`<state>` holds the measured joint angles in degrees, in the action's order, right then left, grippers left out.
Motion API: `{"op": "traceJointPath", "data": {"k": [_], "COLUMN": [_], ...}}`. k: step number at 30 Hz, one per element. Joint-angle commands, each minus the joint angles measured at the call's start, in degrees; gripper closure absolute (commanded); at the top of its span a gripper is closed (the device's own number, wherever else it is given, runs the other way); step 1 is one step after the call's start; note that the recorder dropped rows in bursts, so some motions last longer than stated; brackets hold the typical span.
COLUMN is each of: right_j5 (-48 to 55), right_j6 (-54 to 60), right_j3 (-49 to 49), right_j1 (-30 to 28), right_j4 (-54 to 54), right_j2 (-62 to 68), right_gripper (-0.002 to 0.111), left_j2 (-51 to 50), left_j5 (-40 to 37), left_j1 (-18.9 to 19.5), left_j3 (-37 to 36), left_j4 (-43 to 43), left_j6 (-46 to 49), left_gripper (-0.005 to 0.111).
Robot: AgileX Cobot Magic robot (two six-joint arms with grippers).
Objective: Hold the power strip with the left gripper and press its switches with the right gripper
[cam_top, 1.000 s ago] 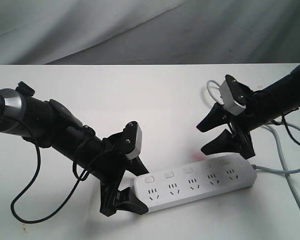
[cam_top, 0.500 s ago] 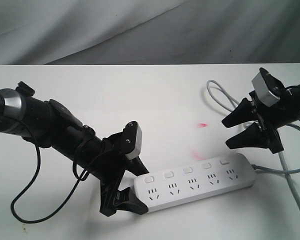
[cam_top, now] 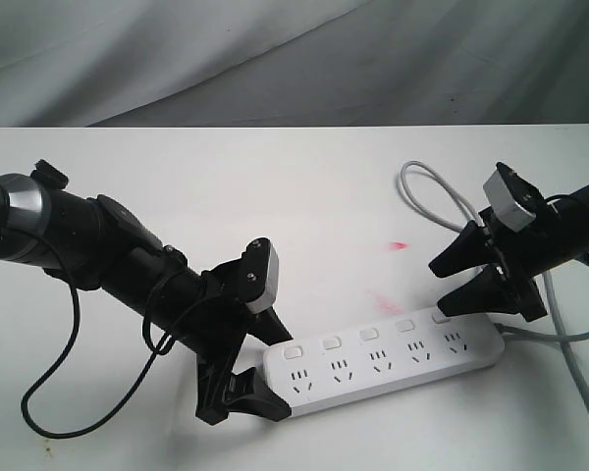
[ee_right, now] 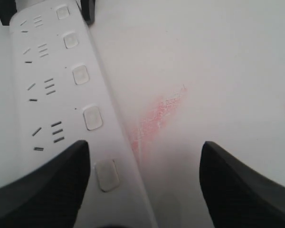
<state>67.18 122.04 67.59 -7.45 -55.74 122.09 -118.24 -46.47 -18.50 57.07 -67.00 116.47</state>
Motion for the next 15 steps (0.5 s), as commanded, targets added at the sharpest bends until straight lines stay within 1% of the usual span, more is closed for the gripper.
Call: {"op": "traceJointPath", "data": {"k": [1, 9, 15], "right_j5": [-0.2, -3.2, -5.0], "right_j6": [0.7, 0.7, 0.6], "right_j3": [-0.1, -0.1, -0.1], "right_j1": [-0.2, 0.4, 2.2], "right_j4": [-0.3, -0.2, 0.0], "right_j2": [0.1, 0.1, 0.3], "right_gripper": [0.047, 0.047, 0.047], "left_j2": [0.1, 0.1, 0.1], "left_j5": [1.5, 1.5, 1.5], "left_j1": [-0.2, -0.2, -0.2], "left_j3": [-0.2, -0.2, -0.2], "left_j4": [0.4, 0.4, 0.4], "left_j6": [0.7, 0.6, 0.6], "left_gripper": [0.077, 0.077, 0.077]}}
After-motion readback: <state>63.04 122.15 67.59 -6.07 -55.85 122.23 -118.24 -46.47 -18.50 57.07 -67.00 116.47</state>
